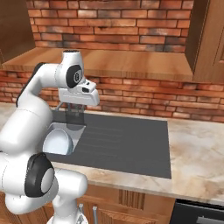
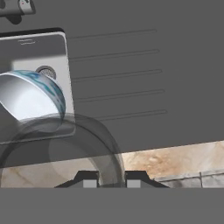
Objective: Pick the jar and bowl and place them in the sink. Then turn on the water.
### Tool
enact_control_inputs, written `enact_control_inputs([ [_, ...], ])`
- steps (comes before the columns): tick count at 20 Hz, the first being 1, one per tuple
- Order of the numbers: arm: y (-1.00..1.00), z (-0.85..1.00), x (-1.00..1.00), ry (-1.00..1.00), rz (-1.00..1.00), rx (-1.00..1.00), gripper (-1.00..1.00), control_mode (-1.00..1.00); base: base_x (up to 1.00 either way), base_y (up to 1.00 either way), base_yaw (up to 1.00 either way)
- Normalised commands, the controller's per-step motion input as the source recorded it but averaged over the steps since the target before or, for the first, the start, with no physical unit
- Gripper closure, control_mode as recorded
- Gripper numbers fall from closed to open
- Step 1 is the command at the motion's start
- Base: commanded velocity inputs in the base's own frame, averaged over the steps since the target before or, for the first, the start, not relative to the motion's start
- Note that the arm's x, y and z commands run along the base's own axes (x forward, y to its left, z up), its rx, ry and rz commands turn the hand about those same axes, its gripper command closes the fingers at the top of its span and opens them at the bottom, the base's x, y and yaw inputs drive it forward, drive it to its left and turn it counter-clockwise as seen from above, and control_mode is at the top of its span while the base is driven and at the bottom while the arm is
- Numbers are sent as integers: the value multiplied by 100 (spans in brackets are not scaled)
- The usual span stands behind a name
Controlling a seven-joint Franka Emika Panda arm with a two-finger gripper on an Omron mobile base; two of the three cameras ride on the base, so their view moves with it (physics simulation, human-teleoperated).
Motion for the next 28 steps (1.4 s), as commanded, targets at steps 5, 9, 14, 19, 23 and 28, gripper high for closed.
enact_control_inputs([
  [5,0,0,0,0,0,0,100,100,37,-3,0],
  [9,0,0,0,0,0,0,100,100,3,0,0],
  [14,0,-1,0,0,0,0,100,-100,0,0,0],
  [19,32,-14,0,0,0,0,100,-100,0,0,0],
  [23,51,-3,0,0,0,0,100,-100,0,0,0],
  [28,44,-2,0,0,0,0,100,-100,0,0,0],
])
